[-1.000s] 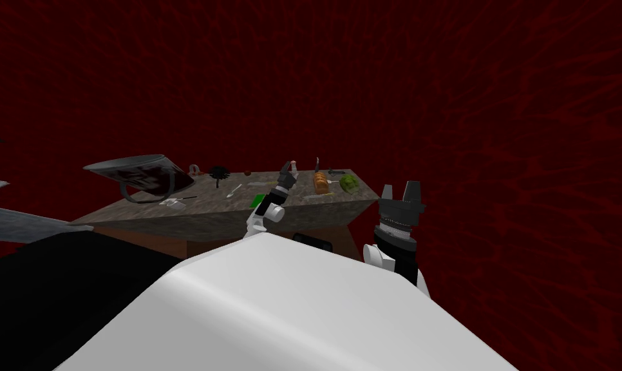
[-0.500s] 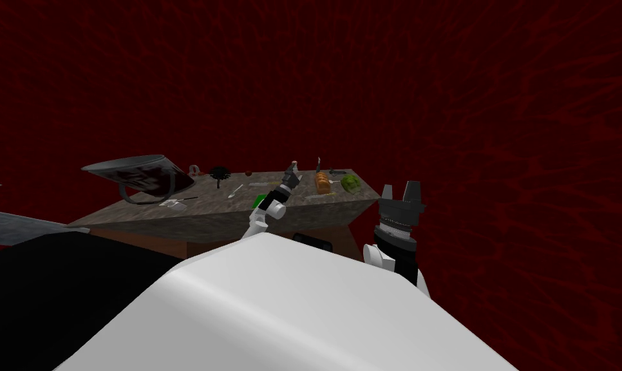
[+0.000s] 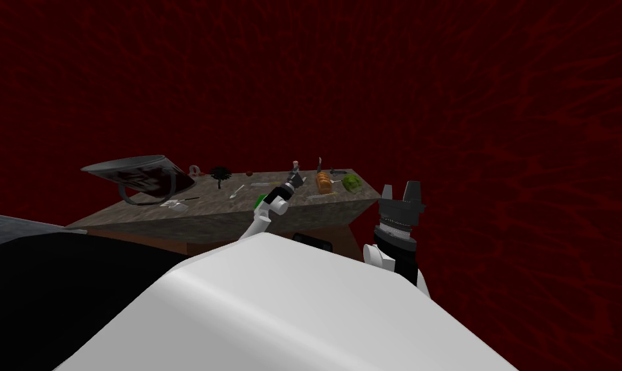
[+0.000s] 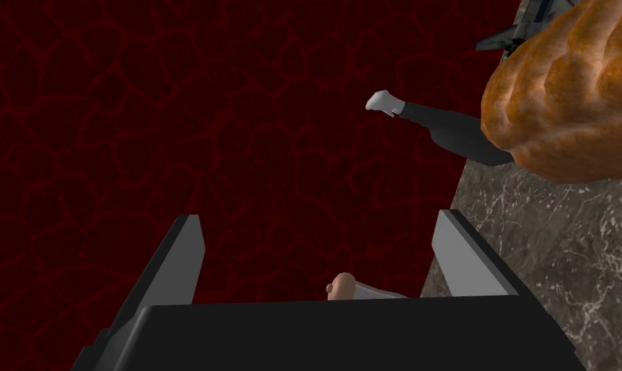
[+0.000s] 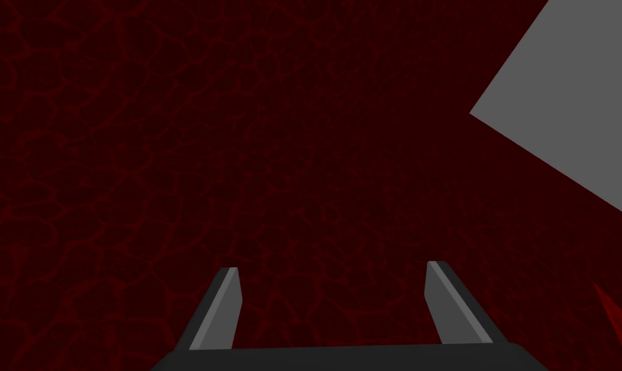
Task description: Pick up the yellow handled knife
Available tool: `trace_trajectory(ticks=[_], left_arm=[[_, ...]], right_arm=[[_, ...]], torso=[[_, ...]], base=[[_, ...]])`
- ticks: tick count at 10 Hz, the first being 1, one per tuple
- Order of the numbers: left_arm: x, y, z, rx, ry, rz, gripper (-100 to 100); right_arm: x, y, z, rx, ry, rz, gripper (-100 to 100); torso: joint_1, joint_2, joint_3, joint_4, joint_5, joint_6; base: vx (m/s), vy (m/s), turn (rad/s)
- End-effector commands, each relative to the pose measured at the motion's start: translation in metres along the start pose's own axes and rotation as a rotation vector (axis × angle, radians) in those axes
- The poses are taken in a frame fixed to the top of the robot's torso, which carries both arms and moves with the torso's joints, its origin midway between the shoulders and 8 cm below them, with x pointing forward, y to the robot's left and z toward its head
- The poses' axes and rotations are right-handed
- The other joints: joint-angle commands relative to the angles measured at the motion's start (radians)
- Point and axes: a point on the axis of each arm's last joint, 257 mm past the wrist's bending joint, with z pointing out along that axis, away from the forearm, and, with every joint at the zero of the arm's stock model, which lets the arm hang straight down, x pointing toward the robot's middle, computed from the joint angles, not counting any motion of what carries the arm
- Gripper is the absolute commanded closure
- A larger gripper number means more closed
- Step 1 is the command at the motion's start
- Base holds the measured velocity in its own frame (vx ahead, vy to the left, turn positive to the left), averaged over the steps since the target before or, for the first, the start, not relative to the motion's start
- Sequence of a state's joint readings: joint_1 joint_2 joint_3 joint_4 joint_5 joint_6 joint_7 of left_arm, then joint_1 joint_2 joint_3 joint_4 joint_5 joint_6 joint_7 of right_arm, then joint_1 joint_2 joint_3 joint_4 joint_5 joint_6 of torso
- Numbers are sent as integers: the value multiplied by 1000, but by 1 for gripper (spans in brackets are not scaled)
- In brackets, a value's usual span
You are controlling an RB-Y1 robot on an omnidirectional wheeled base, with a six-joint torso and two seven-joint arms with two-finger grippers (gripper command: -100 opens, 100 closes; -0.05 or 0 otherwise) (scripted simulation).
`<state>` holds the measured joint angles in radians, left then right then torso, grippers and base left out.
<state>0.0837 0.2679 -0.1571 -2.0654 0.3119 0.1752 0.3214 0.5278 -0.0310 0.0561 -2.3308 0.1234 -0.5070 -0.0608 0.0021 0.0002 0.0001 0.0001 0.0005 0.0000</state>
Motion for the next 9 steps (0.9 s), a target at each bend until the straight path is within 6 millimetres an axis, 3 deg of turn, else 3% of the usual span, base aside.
trace_trajectory(ticks=[1,9], left_arm=[[0,14,4,-52,-5,-28,-100],[8,67,30,-267,-14,-174,-100]], right_arm=[[0,0,0,0,0,0,0],[0,0,0,0,0,0,0]], torso=[[0,0,0,0,0,0],[0,0,0,0,0,0]], base=[[-12,46,-20],[-10,31,-10]])
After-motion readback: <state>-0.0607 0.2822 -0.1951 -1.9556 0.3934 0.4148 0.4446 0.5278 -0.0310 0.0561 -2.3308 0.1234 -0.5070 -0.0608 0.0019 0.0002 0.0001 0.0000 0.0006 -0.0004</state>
